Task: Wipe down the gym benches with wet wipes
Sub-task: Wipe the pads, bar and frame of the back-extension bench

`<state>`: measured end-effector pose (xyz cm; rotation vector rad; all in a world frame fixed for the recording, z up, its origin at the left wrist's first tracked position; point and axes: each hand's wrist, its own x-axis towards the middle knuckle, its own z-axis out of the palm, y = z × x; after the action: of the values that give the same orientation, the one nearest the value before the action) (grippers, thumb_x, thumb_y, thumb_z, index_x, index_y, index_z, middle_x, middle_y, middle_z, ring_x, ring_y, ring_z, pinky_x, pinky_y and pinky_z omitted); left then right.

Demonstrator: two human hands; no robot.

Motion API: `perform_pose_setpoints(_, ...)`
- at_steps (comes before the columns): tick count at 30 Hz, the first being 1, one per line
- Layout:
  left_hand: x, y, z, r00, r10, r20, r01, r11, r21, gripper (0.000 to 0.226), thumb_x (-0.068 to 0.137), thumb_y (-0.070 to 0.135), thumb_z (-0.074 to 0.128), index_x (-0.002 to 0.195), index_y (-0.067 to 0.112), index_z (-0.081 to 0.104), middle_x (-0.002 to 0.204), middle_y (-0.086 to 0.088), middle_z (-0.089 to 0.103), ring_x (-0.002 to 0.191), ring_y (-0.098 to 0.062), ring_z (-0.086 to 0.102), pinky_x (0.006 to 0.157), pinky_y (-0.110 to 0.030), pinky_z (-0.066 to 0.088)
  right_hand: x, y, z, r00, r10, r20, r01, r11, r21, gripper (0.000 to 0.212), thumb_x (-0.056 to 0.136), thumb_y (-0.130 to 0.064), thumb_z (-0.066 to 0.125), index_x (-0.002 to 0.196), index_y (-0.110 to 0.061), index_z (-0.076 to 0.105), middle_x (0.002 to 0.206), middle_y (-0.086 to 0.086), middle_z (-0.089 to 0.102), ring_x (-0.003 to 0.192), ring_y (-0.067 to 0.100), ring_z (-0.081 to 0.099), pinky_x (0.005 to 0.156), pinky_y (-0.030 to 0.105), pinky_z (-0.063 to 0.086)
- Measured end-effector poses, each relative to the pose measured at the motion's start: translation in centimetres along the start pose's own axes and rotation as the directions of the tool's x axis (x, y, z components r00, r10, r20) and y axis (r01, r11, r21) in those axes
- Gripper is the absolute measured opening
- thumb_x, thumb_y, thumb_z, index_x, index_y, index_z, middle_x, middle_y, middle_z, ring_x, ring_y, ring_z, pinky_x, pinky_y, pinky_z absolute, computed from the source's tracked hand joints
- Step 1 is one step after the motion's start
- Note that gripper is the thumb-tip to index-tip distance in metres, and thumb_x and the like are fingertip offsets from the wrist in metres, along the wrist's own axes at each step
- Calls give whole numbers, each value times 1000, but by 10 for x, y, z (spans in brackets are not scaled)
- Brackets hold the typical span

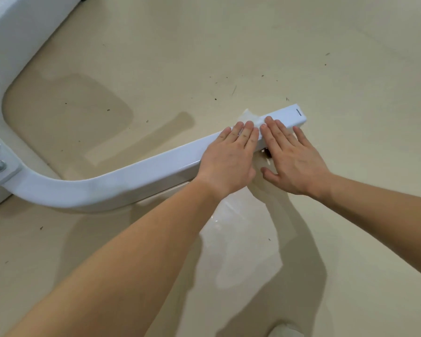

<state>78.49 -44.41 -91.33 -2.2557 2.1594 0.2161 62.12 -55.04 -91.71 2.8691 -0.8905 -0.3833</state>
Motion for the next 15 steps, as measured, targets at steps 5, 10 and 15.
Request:
perform_pose_setpoints(5, 49, 22, -5, 998, 48, 38, -49, 998, 30, 71, 102, 37, 32, 160, 11, 0, 169, -6, 0, 156, -22, 2, 125, -38, 4, 1, 35, 6, 994, 97, 42, -99, 994, 48, 95, 92, -50, 46, 159, -11, -7, 167, 5, -14, 155, 18, -11, 125, 42, -1)
perform_pose_setpoints(10, 56, 25, -6, 997, 58, 44, -60, 997, 39, 69, 103, 39, 29, 160, 13, 2, 169, -4, 2, 156, -21, 4, 125, -39, 5, 5, 37, 6, 987, 156, 41, -160, 980, 122, 92, 93, -47, 46, 160, -10, -5, 168, 6, -12, 155, 19, -10, 126, 41, -1)
perform_pose_setpoints(15, 0, -4, 0, 999, 38, 17, -39, 996, 77, 68, 102, 31, 32, 160, 11, 3, 169, -5, 2, 156, -21, 4, 126, -39, 3, 3, -5, 2, 999, 28, -15, -26, 994, 104, 92, 86, -53, 36, 160, -6, 7, 168, 12, 0, 156, 24, 0, 126, 45, 7)
